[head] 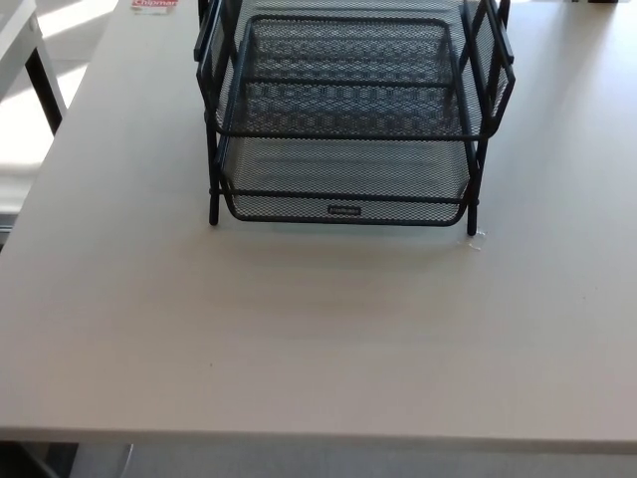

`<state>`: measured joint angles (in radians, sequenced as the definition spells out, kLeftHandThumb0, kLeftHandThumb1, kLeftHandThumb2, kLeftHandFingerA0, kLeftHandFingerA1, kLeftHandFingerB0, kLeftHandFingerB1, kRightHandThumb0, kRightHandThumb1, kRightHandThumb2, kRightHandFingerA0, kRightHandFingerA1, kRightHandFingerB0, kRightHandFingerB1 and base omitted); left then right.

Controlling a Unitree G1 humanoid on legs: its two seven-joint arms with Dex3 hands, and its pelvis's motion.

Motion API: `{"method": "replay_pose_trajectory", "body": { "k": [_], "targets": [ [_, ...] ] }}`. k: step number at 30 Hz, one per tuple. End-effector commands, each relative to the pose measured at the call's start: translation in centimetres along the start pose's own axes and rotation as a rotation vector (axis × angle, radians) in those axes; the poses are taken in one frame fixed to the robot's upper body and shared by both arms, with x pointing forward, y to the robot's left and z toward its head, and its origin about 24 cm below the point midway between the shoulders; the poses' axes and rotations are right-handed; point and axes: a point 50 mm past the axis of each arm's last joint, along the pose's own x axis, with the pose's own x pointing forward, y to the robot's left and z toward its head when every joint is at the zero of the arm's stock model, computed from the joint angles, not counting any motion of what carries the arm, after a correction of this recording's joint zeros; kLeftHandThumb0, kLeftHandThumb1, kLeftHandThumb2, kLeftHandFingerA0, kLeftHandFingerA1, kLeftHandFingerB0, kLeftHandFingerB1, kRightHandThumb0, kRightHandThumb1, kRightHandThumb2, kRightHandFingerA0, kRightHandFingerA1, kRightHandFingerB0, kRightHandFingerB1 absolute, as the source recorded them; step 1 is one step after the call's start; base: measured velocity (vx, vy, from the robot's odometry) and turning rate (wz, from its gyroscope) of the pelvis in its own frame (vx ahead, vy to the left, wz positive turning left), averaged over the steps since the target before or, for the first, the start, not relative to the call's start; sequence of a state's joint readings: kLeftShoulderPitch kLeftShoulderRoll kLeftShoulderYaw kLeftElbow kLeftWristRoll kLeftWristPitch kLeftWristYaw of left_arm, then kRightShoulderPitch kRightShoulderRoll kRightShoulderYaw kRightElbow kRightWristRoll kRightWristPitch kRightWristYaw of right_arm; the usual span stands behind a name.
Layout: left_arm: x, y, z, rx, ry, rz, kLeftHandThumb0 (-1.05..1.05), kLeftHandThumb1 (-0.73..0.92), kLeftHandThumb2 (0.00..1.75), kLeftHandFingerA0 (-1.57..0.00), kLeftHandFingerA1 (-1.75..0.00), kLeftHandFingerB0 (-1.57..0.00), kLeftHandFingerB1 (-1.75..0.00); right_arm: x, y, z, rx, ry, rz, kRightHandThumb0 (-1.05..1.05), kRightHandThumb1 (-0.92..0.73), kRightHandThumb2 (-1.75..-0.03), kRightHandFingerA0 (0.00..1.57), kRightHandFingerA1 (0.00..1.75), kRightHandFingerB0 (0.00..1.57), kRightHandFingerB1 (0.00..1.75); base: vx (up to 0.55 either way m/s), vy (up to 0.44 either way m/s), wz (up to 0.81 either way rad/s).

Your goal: The robot uses its right hand to grab the drawer kept on the middle of the desk and pull it out towards the robot

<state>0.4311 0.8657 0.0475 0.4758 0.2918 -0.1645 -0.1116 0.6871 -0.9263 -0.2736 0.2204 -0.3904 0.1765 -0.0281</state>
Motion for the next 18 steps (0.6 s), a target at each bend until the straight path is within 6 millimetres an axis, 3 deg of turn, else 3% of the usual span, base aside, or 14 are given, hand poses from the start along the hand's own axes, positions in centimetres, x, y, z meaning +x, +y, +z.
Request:
{"method": "replay_pose_trajectory", "body": {
  "k": [1,2,6,7,8,11,12,16,17,18],
  "targets": [
    [-0.4,1.3,0.4,0.137,-0.064,-0.034,-0.39,0.60,0.57,-0.64,-0.92,-0.65,-0.65,-2.3,-5.6,-2.2,0.197,0.160,-0.136,-0.94,-0.54,-0.94,0.00,0.27,0.09,0.04,0.00,0.000,0.00],
    [-0.4,1.4,0.3,0.136,-0.062,-0.037,-0.40,0.60,0.57,-0.64,-0.94,-0.66,-0.66,-2.3,-8.1,-2.5,0.191,0.203,-0.245,-1.03,-0.59,-0.97,0.00,0.13,0.00,0.00,0.00,0.000,0.00],
    [-0.5,1.4,0.4,0.126,-0.062,-0.029,-0.42,0.60,0.57,-0.64,-0.92,-0.66,-0.65,-3.0,-10.6,-2.7,0.282,0.157,-0.372,-1.05,-0.59,-1.01,0.00,0.21,0.00,0.08,0.00,0.000,0.00],
    [-0.5,1.3,0.4,0.130,-0.061,-0.030,-0.42,0.59,0.57,-0.65,-0.93,-0.65,-0.63,-4.2,-12.1,-2.7,0.334,0.105,-0.510,-1.04,-0.60,-0.98,0.00,0.26,0.00,0.12,0.00,0.000,0.00],
    [-0.5,1.3,0.5,0.137,-0.061,-0.031,-0.41,0.59,0.57,-0.64,-0.93,-0.64,-0.63,-5.4,-13.7,-2.4,0.273,0.105,-0.639,-1.05,-0.61,-1.01,0.00,0.26,0.00,0.12,0.00,0.000,0.00],
    [-0.5,1.4,0.6,0.132,-0.070,-0.026,-0.41,0.59,0.57,-0.64,-0.93,-0.64,-0.63,-6.0,-14.4,-2.3,0.295,0.080,-0.717,-1.05,-0.61,-0.99,0.00,0.27,0.00,0.11,0.00,0.000,0.00],
    [-0.6,1.4,0.7,0.129,-0.071,-0.024,-0.41,0.59,0.57,-0.65,-0.91,-0.63,-0.62,-6.2,-15.1,-2.1,0.288,0.074,-0.780,-0.93,-0.65,-0.60,0.00,0.35,0.00,0.21,0.00,0.000,0.00],
    [-0.4,1.3,0.5,0.128,-0.064,-0.027,-0.41,0.58,0.57,-0.66,-0.90,-0.63,-0.61,-7.1,-16.8,-1.4,0.347,0.022,-0.885,-0.87,-0.63,-0.60,0.00,0.27,0.00,0.22,0.00,0.000,0.00],
    [-0.4,1.3,0.5,0.128,-0.066,-0.031,-0.40,0.59,0.57,-0.64,-0.90,-0.63,-0.62,-7.7,-17.8,-0.8,0.320,-0.028,-0.943,-0.89,-0.69,-0.61,0.00,0.25,0.00,0.16,0.00,0.000,0.00],
    [-0.5,1.2,0.5,0.120,-0.074,-0.034,-0.41,0.59,0.57,-0.64,-0.93,-0.66,-0.66,-9.9,-20.6,1.5,0.294,-0.152,-1.097,-0.94,-0.57,-0.98,0.00,0.23,0.00,0.19,0.00,0.000,0.00]
  ]
}}
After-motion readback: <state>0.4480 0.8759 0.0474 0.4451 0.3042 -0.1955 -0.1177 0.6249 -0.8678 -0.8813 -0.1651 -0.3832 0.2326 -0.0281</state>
